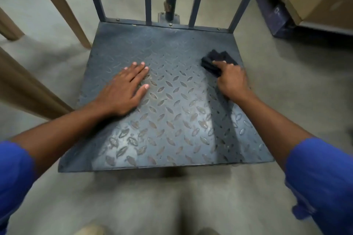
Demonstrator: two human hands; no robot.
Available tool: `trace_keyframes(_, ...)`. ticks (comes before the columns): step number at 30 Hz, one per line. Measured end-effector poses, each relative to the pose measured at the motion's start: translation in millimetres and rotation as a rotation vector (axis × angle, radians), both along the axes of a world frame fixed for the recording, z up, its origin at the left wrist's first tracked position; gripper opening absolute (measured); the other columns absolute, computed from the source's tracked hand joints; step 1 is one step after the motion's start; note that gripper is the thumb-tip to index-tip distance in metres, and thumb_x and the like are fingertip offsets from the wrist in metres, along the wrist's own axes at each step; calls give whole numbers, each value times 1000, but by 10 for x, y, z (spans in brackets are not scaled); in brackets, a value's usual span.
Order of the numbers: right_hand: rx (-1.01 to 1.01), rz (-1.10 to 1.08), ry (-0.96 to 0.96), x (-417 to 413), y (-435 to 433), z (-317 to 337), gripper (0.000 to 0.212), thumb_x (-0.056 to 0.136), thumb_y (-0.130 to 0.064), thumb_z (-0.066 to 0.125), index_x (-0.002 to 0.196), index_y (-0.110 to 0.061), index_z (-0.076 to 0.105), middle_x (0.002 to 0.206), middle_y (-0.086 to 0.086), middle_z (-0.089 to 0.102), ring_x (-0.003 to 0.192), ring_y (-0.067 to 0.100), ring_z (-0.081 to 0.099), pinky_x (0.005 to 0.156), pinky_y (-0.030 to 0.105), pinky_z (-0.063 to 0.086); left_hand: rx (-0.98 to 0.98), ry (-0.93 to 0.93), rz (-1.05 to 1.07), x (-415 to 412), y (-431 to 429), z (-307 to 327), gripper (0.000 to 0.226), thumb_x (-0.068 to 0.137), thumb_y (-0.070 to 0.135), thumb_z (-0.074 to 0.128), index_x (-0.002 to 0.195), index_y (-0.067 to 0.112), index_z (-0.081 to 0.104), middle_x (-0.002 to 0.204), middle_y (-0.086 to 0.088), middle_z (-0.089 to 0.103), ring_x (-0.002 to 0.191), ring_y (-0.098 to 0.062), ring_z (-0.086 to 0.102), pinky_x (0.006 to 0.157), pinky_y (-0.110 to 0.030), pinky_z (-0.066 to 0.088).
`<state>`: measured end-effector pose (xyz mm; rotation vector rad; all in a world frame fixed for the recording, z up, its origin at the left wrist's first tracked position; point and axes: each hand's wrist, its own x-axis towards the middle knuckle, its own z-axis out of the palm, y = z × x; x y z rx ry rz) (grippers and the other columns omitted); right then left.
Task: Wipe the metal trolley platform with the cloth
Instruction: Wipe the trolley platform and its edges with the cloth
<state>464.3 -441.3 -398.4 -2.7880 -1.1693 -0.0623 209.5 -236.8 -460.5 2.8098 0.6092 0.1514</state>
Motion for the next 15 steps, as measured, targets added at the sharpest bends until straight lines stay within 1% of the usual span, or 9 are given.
trace_keyframes(2, -21, 90, 71, -281, -27, -73, 76, 90, 6, 52, 158, -28, 42, 159, 16, 43, 140, 42, 47, 112, 52, 42, 13, -13, -24, -64, 37, -13, 71, 107, 57, 17, 168, 21, 20, 175, -1, 16, 162, -17, 8, 130, -34, 2)
trace_keyframes(4, -23, 345, 142, -624, -97, -125, 80, 89, 10, 52, 157, -32, 43, 165, 8, 38, 151, 33, 38, 118, 51, 39, 28, -20, -10, -83, 12, -8, 68, 108, 53, 18, 167, 19, 22, 174, -2, 18, 162, -18, 10, 131, -36, 4)
trace_keyframes(5, -18, 506, 184, -766, -151, -101, 80, 87, 11, 54, 154, -33, 48, 163, 6, 42, 150, 29, 40, 119, 50, 41, 33, -28, -4, -92, -16, -1, 68, 108, 52, 17, 167, 18, 23, 174, -2, 18, 162, -18, 11, 132, -38, 5)
trace_keyframes(7, -4, 727, 190, -747, -207, -19, 74, 83, 8, 62, 145, -33, 59, 150, 3, 58, 136, 26, 59, 108, 48, 53, 37, -41, 37, -127, -65, -4, 69, 107, 52, 18, 167, 17, 24, 174, -3, 19, 162, -19, 11, 132, -39, 5)
trace_keyframes(9, 81, 608, 78, -408, -167, 8, 68, 85, -1, 68, 143, -34, 59, 143, 6, 64, 118, 32, 69, 97, 49, 59, 24, -45, 131, -161, -86, -10, 72, 107, 54, 20, 167, 14, 22, 175, -4, 17, 162, -21, 9, 132, -38, 3)
trace_keyframes(10, 106, 453, 23, -201, -134, 1, 70, 86, 0, 66, 147, -32, 56, 147, 10, 60, 122, 36, 66, 100, 52, 57, 15, -43, 167, -173, -91, -10, 74, 106, 56, 20, 167, 13, 21, 175, -6, 16, 162, -22, 8, 131, -38, 2)
trace_keyframes(12, 38, 171, 17, 16, -81, -33, 76, 87, 5, 58, 155, -27, 46, 158, 16, 47, 139, 41, 51, 112, 55, 45, 6, -43, 195, -181, -114, -9, 78, 105, 59, 19, 167, 12, 19, 175, -7, 15, 162, -23, 7, 131, -39, 2)
trace_keyframes(13, -21, 125, 38, -8, -69, -71, 78, 88, 5, 56, 158, -27, 41, 163, 16, 40, 145, 42, 43, 116, 56, 40, 6, -46, 193, -176, -123, -4, 79, 104, 60, 18, 167, 13, 19, 175, -7, 15, 162, -23, 7, 131, -39, 2)
trace_keyframes(15, -59, 212, 105, -264, -99, -130, 80, 90, 6, 55, 159, -31, 39, 167, 10, 34, 152, 35, 35, 120, 55, 36, 5, -48, 192, -173, -124, 8, 78, 104, 59, 18, 167, 13, 19, 175, -7, 15, 162, -23, 7, 131, -38, 1)
